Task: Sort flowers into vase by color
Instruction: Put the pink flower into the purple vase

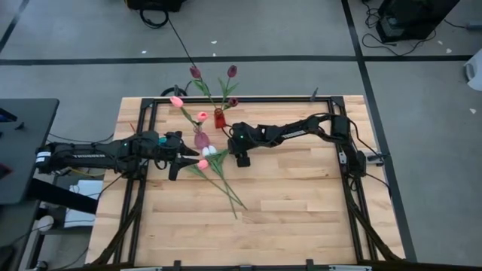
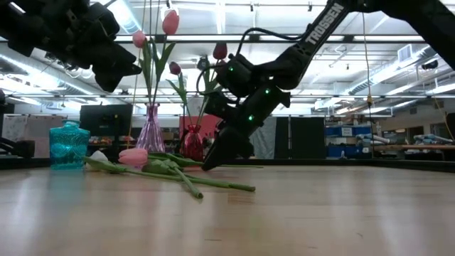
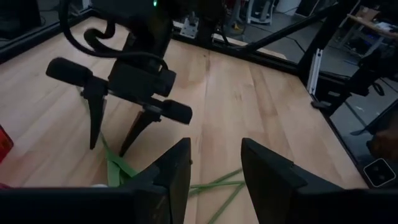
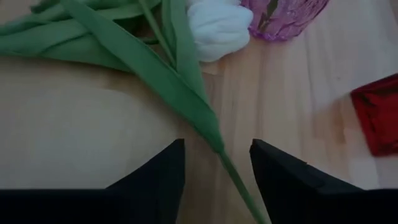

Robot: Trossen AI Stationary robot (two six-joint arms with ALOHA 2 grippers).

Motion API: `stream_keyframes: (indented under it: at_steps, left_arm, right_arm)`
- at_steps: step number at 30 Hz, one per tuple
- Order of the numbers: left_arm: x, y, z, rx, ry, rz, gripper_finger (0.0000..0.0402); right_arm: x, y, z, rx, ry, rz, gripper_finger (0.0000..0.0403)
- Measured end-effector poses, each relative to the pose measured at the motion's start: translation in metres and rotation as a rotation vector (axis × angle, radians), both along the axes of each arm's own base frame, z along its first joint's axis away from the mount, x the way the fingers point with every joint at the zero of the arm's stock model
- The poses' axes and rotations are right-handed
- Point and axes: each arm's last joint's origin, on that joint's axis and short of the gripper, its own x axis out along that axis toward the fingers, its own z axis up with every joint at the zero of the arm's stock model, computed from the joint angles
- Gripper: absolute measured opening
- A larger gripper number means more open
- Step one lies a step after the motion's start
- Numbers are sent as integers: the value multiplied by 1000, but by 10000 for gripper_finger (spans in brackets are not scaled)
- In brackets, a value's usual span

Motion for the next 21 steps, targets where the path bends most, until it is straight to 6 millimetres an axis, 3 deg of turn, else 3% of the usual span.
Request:
stream_keyframes:
  at_steps: [4,10,15,21]
  left_arm:
    - [0,0,0,-18,1,-2,147]
    - [0,-1,0,-28,2,-3,147]
    - [0,-1,0,-43,2,-10,147]
    - [3,-2,2,-57,-25,-8,147]
  right_arm:
    - [0,1,-1,-25,11,-14,142]
    - [-4,3,7,-16,41,-48,19]
    - [-21,8,39,55,110,-66,23]
    - [-32,26,95,134,-17,28,7]
